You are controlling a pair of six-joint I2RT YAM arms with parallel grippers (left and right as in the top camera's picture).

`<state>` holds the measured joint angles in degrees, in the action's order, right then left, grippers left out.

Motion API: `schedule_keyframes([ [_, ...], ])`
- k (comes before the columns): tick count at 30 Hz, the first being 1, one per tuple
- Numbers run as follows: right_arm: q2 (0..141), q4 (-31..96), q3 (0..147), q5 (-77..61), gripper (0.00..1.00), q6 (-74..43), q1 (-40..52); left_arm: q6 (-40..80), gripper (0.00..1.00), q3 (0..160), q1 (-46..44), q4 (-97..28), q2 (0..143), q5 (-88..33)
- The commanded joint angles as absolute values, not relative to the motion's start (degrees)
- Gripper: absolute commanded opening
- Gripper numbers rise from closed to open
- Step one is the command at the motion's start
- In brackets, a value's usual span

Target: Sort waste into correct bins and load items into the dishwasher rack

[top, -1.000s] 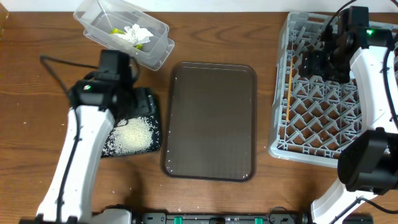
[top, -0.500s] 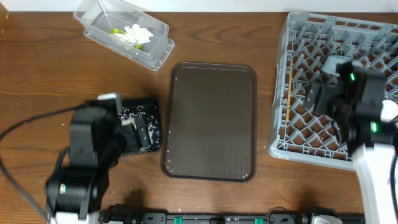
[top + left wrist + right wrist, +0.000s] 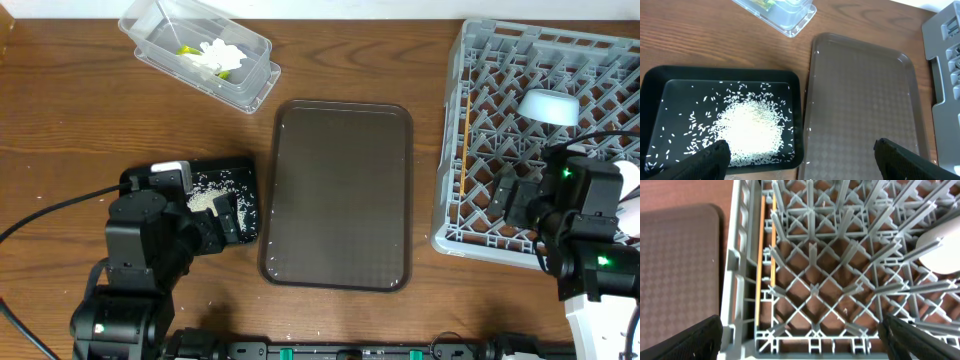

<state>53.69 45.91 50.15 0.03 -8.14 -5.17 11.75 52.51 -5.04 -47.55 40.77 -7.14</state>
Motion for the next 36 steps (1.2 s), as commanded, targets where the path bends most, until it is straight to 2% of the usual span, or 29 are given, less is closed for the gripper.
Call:
schedule_keyframes([
  [1, 53.91, 46.7, 49.76, 0.84, 0.99, -8.75, -4.8, 10.98, 0.95, 52.07, -5.17, -47.53, 40.84, -6.85],
  [15, 52.51, 49.36, 49.45, -0.03, 0.99, -8.73, -4.8, 10.98, 0.95, 52.07, -5.17, -47.53, 40.84, -6.85],
  [20, 43.9, 37.12, 43.2, -0.1, 0.99, -8.73, -4.78, 10.98, 0.95, 52.07, -5.17, -47.51, 40.84, -6.85],
  [30, 12.19, -0.84, 10.22, -1.93, 0.99, -8.73, -3.55, 10.98, 0.95, 52.07, -5.17, -47.51, 40.84, -6.85],
  [34, 3.7, -8.38, 1.39, -1.93, 0.99, -8.75, -3.29, 10.98, 0.95, 52.07, -5.17, -47.51, 40.84, -6.85],
  [36, 0.73, -4.91, 0.3, -1.98, 0.99, -8.73, -3.29, 10.98, 0.95, 52.07, -5.17, -47.51, 40.84, -6.85],
])
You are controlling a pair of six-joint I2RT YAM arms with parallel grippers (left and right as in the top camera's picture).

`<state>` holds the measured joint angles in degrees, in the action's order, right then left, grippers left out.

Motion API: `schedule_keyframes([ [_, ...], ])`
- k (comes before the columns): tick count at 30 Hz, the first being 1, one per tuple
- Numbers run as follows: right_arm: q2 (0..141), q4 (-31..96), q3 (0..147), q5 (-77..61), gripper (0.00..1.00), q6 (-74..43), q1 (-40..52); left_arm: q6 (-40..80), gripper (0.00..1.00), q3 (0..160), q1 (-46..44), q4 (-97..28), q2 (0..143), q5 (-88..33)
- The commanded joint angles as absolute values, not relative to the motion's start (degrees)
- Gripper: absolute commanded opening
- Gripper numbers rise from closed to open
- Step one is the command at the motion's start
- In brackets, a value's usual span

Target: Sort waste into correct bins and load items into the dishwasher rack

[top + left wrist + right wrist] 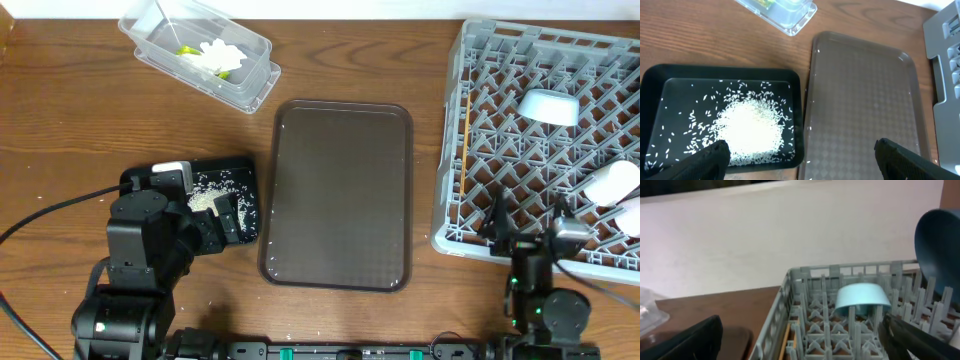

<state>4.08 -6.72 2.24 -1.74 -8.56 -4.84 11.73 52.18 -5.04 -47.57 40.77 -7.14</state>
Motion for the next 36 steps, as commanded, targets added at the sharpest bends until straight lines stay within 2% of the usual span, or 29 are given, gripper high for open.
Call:
schedule_keyframes([
  [1, 0.12, -2.96, 0.3, -1.96, 0.99, -8.75, -3.31, 10.98, 0.95, 52.07, -5.17, -47.53, 40.84, -6.85],
  [5, 0.38, 4.1, 0.32, -3.46, 0.99, -9.02, -3.4, 10.98, 0.95, 52.07, -5.17, -47.53, 40.84, -6.85],
  [36, 0.64, 4.05, 0.32, -3.4, 0.99, -8.97, -3.4, 10.98, 0.96, 52.07, -5.17, -47.53, 40.84, -6.85],
])
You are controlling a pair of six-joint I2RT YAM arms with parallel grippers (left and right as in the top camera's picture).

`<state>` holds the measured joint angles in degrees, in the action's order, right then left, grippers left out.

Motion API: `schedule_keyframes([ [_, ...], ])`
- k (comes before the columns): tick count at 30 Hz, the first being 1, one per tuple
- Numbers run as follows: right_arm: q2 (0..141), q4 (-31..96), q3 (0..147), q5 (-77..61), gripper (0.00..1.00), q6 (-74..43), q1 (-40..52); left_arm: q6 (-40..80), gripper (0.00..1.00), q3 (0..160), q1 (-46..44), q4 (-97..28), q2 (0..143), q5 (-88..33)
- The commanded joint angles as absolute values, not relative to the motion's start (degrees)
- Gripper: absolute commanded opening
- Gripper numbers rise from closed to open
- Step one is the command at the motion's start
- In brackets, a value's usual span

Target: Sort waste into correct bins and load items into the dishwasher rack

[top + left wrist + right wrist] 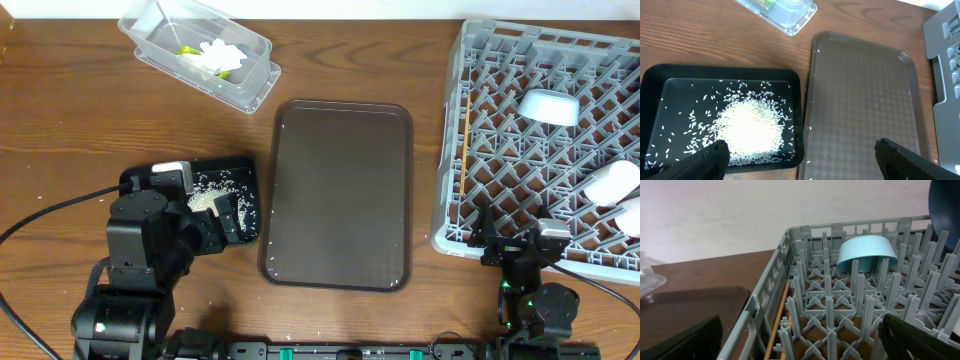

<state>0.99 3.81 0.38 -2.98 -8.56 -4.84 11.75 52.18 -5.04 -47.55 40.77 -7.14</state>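
The grey dishwasher rack (447, 200) stands at the right; an upturned light blue bowl (547, 105) and thin wooden chopsticks (466, 140) are in it. My right gripper (518, 240) hangs open and empty at the rack's front edge; its wrist view looks level across the rack (765, 297) to the bowl (865, 252). A black tray of rice (225, 195) lies front left. My left gripper (800, 162) is open and empty over the edge between the rice tray (725, 120) and the brown tray (862, 100).
A clear plastic container (195, 50) with white and green scraps sits at the back left. The brown tray (340, 195) lies mid-table. A white item (612, 183) rests in the rack's right side. A dark blue rounded item (945, 205) shows at the right wrist view's top corner.
My right gripper has shifted slightly along the rack's front edge, and its view now looks a little more down into the rack. The left arm and all objects are unchanged.
My right gripper was open over the rack's front left part, looking straight down by the chopsticks. Then it stood at the rack's front edge, looking level across it. It stays there now. The left gripper has stayed open by the rice tray.
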Motion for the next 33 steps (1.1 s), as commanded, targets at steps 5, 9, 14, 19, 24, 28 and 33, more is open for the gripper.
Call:
schedule_keyframes([
  [5, 0.64, 4.05, 0.32, -3.38, 0.99, -8.97, -3.4, 10.94, 0.96, 52.07, -5.17, -47.53, 40.82, -6.83],
  [9, 0.64, 4.05, 0.32, -3.38, 0.99, -8.97, -3.4, 10.07, 0.96, 50.68, -4.99, -46.54, 39.33, -3.86],
  [14, 0.64, 4.05, 0.32, -3.4, 0.99, -8.97, -3.4, 9.04, 0.96, 40.07, -1.83, -35.11, 31.68, -2.98],
  [19, 0.64, 4.05, 0.32, -3.4, 0.99, -8.97, -3.4, 9.06, 0.96, 22.72, 0.47, -19.31, 19.81, -3.86],
  [24, 0.64, 4.05, 0.32, -3.4, 0.99, -8.97, -3.4, 8.99, 0.96, 10.22, 0.47, -8.03, 9.06, -3.79],
  [28, 0.64, 4.05, 0.32, -3.38, 0.99, -8.97, -3.4, 8.75, 0.96, 2.59, 0.47, -0.99, 2.37, -2.33],
  [33, 0.64, 4.05, 0.32, -3.38, 0.99, -8.97, -3.4, 8.6, 0.96, 0.23, 0.47, -4.03, 0.1, -1.91],
])
